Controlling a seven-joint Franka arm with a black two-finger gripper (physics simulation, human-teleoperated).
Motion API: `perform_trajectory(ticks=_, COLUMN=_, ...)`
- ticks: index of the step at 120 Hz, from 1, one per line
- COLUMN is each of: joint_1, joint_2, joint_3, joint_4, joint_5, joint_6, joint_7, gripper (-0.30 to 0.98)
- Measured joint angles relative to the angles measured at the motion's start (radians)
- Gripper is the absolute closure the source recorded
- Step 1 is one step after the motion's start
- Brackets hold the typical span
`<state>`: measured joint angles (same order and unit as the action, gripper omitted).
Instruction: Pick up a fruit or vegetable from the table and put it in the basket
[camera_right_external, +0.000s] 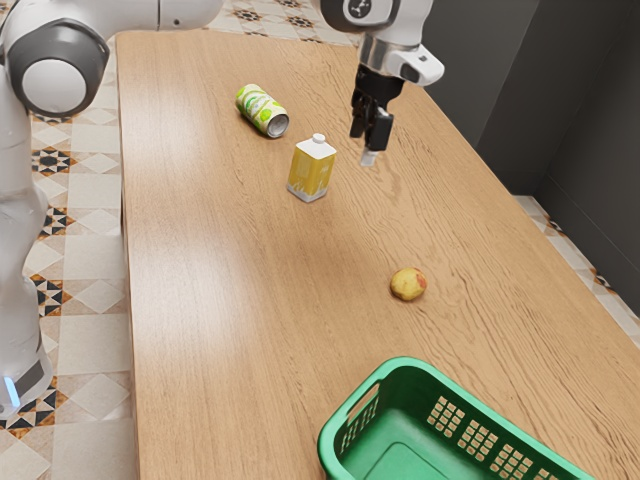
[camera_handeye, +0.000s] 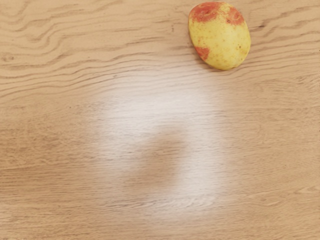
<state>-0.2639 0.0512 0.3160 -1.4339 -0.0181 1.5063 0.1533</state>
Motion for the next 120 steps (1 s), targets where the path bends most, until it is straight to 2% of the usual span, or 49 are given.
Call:
perform_trajectory(ticks=46, joint_1=0.002, joint_2=0.008, joint_3=-0.001, joint_4=0.009, joint_5=-0.003, joint_6=-0.011, joint_7=-0.114, gripper=0.0)
perform_trajectory(ticks=63, joint_1=0.012, joint_2=0.056, joint_3=-0.036, joint_4=0.04, joint_5=-0.06, joint_6=0.006, joint_7=-0.177, gripper=0.0)
perform_trajectory(ticks=70, joint_1=0.014, joint_2=0.135, joint_3=-0.076, joint_4=0.099, joint_5=-0.073, joint_6=0.032, joint_7=-0.202, gripper=0.0)
perform_trajectory(ticks=84, joint_1=-0.004, joint_2=0.404, joint_3=-0.186, joint_4=0.407, joint_5=-0.087, joint_6=0.05, joint_7=-0.249, gripper=0.0)
perform_trajectory(ticks=89, joint_1=-0.005, joint_2=0.463, joint_3=-0.204, joint_4=0.473, joint_5=-0.091, joint_6=0.047, joint_7=-0.264, gripper=0.0)
perform_trajectory(ticks=105, joint_1=0.0, joint_2=0.509, joint_3=-0.21, joint_4=0.524, joint_5=-0.1, joint_6=0.031, joint_7=-0.305, gripper=0.0)
perform_trajectory(ticks=120, joint_1=-0.001, joint_2=0.519, joint_3=-0.111, joint_4=0.527, joint_5=-0.106, joint_6=0.01, joint_7=-0.338, gripper=0.0)
